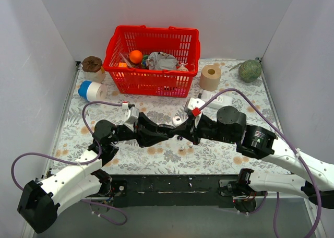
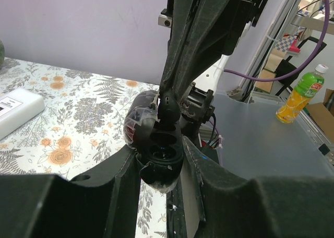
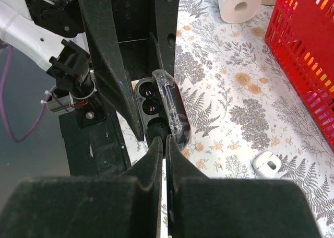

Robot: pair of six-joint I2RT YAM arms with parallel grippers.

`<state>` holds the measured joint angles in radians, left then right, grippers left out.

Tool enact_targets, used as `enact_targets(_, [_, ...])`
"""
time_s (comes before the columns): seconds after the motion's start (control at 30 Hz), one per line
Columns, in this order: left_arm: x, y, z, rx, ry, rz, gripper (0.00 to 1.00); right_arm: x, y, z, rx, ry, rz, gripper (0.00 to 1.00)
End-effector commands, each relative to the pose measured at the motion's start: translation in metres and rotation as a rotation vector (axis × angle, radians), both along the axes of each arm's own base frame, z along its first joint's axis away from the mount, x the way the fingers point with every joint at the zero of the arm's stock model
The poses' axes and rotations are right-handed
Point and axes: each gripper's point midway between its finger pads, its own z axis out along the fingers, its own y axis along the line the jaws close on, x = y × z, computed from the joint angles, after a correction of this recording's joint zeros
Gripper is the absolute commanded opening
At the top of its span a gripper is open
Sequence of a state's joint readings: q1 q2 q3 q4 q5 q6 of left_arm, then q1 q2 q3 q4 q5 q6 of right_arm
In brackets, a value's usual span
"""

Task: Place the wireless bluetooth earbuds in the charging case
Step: Place the earbud in the charging case.

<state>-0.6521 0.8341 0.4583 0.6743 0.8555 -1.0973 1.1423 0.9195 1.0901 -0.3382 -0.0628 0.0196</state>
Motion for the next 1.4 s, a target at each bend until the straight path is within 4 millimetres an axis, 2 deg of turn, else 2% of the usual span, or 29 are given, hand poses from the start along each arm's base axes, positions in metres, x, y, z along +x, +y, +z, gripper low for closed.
enact_targets(0.0, [-0.004, 0.000, 0.021, -0.050, -0.042, -0.007, 0.00, 0.001, 0.000, 0.005, 0.026, -0.018, -0.012, 0.01])
enact_targets(0.5, [-0.008, -0.001, 0.017, -0.054, -0.038, -0.007, 0.00, 0.005, 0.006, -0.003, 0.009, -0.009, -0.027, 0.01])
enact_targets(0.57, [-0.008, -0.001, 0.018, -0.053, -0.041, -0.005, 0.00, 0.006, 0.003, -0.002, 0.017, -0.005, -0.043, 0.10])
enact_targets(0.6, [-0.007, -0.001, 0.018, -0.054, -0.043, -0.001, 0.00, 0.006, 0.002, -0.002, 0.019, -0.003, -0.045, 0.19])
enact_targets(0.7, [-0.006, -0.001, 0.015, -0.047, -0.037, 0.004, 0.00, 0.010, -0.004, 0.005, 0.041, -0.004, -0.086, 0.34])
enact_targets(0.9, [-0.004, 0.000, 0.007, -0.040, -0.022, 0.021, 0.00, 0.010, -0.020, 0.044, 0.140, -0.029, -0.130, 0.45])
enact_targets(1.0, [-0.003, 0.000, 0.004, -0.034, -0.014, 0.031, 0.00, 0.016, -0.036, 0.053, 0.167, -0.047, -0.199, 0.45])
enact_targets(1.03, [-0.003, 0.001, 0.004, -0.034, -0.011, 0.039, 0.00, 0.019, -0.041, 0.049, 0.164, -0.044, -0.228, 0.45])
enact_targets(1.13, [-0.004, 0.004, 0.000, -0.026, 0.007, 0.048, 0.00, 0.034, -0.055, 0.014, 0.105, -0.025, -0.344, 0.45])
enact_targets(1.17, [-0.005, 0.006, 0.001, -0.035, 0.004, 0.054, 0.00, 0.036, -0.056, 0.001, 0.080, -0.008, -0.366, 0.45])
enact_targets(1.2, [-0.006, 0.007, -0.002, -0.034, 0.012, 0.056, 0.00, 0.039, -0.056, -0.023, 0.032, 0.012, -0.382, 0.44])
enact_targets(1.27, [-0.008, 0.009, -0.001, -0.042, 0.014, 0.058, 0.00, 0.041, -0.053, -0.044, -0.003, 0.042, -0.393, 0.44])
enact_targets(1.3, [-0.008, 0.010, -0.003, -0.036, 0.022, 0.060, 0.00, 0.041, -0.052, -0.063, -0.038, 0.055, -0.394, 0.45])
enact_targets(1.37, [-0.011, 0.012, -0.002, -0.039, 0.024, 0.060, 0.00, 0.044, -0.048, -0.080, -0.077, 0.074, -0.401, 0.45])
